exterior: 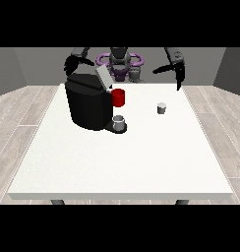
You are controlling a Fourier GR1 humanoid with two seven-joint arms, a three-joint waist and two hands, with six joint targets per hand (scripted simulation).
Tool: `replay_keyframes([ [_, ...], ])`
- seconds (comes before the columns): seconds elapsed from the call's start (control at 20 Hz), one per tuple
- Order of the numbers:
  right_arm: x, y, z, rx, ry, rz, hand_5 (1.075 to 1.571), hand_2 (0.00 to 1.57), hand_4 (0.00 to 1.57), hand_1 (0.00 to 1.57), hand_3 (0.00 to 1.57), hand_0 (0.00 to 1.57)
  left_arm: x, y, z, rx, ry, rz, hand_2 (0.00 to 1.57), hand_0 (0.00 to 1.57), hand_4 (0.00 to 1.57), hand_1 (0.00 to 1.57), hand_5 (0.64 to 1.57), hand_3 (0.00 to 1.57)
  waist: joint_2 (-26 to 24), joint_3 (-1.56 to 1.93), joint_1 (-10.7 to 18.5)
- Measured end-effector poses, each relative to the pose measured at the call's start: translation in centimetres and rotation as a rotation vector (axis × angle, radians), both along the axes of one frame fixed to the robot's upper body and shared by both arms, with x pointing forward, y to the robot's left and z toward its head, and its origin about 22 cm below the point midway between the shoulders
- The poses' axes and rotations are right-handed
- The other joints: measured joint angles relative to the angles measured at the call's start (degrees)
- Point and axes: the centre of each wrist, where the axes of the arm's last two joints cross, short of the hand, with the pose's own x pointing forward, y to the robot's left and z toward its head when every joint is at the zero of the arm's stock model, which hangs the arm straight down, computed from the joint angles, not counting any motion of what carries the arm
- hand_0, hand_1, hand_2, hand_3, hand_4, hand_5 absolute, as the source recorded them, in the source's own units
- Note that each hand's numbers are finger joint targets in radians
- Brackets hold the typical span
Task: Insert the coffee pod into the coffee machine and close the lid
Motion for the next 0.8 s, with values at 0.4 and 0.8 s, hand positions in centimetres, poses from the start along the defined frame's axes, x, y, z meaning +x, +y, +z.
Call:
replay_keyframes([
  [0.4,1.1,1.0,1.0,0.003,-0.027,0.026,1.571,0.00,0.34,0.00,0.00,0.00,2.3,2.4,0.0,0.059,0.072,0.036,0.00,0.00,0.00,0.00,1.571,0.00,4.0,-0.02,-1.5],
  [0.8,2.5,1.3,1.5,-0.011,0.000,0.012,1.571,0.00,0.39,0.00,0.00,0.00,4.1,1.9,-0.9,0.153,0.134,0.041,0.11,0.00,0.00,0.00,1.571,0.00,6.1,-0.03,-1.4],
])
